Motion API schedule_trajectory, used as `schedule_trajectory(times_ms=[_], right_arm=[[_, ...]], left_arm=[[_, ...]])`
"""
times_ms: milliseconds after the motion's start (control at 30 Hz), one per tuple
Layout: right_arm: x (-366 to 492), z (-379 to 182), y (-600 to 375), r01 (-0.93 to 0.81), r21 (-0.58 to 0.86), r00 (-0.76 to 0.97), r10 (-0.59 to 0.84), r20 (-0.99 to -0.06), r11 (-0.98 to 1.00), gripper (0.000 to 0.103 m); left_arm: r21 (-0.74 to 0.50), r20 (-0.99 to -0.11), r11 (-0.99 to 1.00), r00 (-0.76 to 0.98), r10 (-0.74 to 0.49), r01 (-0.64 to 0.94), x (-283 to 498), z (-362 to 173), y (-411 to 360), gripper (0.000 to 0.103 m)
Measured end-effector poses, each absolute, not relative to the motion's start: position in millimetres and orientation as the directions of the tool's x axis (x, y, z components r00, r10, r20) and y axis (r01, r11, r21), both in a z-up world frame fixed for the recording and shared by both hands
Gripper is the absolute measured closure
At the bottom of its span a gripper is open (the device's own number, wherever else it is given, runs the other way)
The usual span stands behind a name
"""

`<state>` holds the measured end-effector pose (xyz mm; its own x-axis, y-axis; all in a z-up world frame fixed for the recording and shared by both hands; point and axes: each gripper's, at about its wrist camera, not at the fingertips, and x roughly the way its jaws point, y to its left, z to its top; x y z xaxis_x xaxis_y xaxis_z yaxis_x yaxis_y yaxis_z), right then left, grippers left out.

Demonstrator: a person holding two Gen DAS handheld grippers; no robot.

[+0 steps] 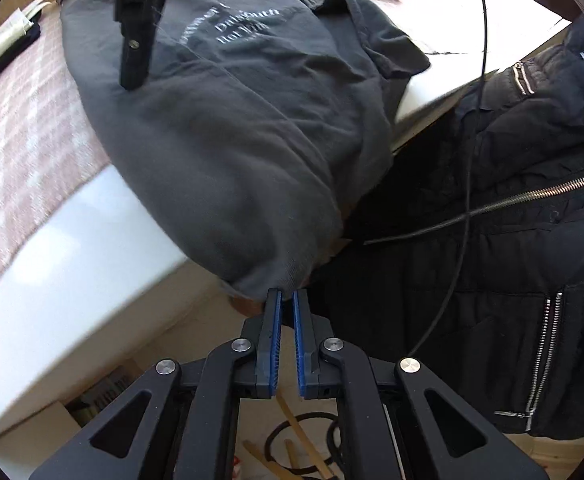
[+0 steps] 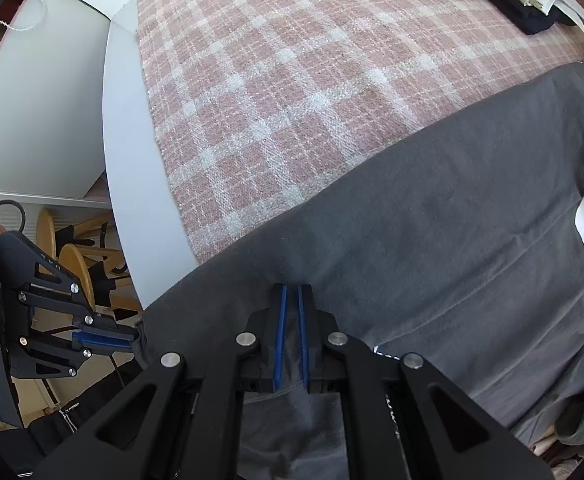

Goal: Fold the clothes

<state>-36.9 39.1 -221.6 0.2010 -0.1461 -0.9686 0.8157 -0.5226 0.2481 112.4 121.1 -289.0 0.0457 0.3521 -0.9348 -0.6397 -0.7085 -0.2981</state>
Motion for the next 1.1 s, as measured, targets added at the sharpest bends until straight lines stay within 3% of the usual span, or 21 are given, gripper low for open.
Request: schedule_trajectory(times_ms=[167,233,267,367,467,567,700,733,833,1100], right_arm=[[-42,-219,40,0.819,0.248,0.201,-0.146,-0.969,-0.517,0.098],[-45,-218,41,0.821,0.248,0.201,-0.146,-0.969,-0.514,0.098],[-44,-218,40,0.822,0.247,0.200,-0.146,-0.969,-0.514,0.098],[-38,-221,37,0.823,0.240,0.197,-0.139,-0.971,-0.515,0.098],[-33,-221,33,0.829,0.223,0.184,-0.126,-0.975,-0.512,0.098],[-27,-221,29,0.835,0.204,0.170,-0.114,-0.979,-0.511,0.098],[-22,-220,26,0.826,0.212,0.175,-0.121,-0.977,-0.522,0.098],[-22,-221,27,0.821,0.219,0.180,-0.125,-0.976,-0.526,0.098],[-22,-223,28,0.809,0.239,0.196,-0.135,-0.971,-0.538,0.098],[-27,-224,30,0.809,0.252,0.207,-0.143,-0.968,-0.531,0.098]], left_arm=[[-0.324,-0.939,-0.741,0.106,0.326,-0.588,158,-317,122,0.094],[-0.288,-0.941,-0.818,-0.010,0.338,-0.499,142,-309,102,0.091],[-0.250,-0.941,-0.829,-0.075,0.329,-0.500,138,-299,98,0.084],[-0.137,-0.919,-0.858,-0.259,0.296,-0.495,125,-271,87,0.077],[-0.061,-0.936,-0.815,-0.250,0.247,-0.576,119,-274,102,0.064],[0.007,-0.949,-0.760,-0.245,0.200,-0.650,112,-276,118,0.064],[-0.042,-0.945,-0.732,-0.210,0.249,-0.680,103,-285,125,0.069],[-0.053,-0.943,-0.725,-0.203,0.262,-0.687,100,-288,128,0.072],[-0.095,-0.947,-0.731,-0.164,0.275,-0.676,94,-300,130,0.097],[-0.251,-0.935,-0.768,-0.058,0.350,-0.589,131,-282,119,0.098]])
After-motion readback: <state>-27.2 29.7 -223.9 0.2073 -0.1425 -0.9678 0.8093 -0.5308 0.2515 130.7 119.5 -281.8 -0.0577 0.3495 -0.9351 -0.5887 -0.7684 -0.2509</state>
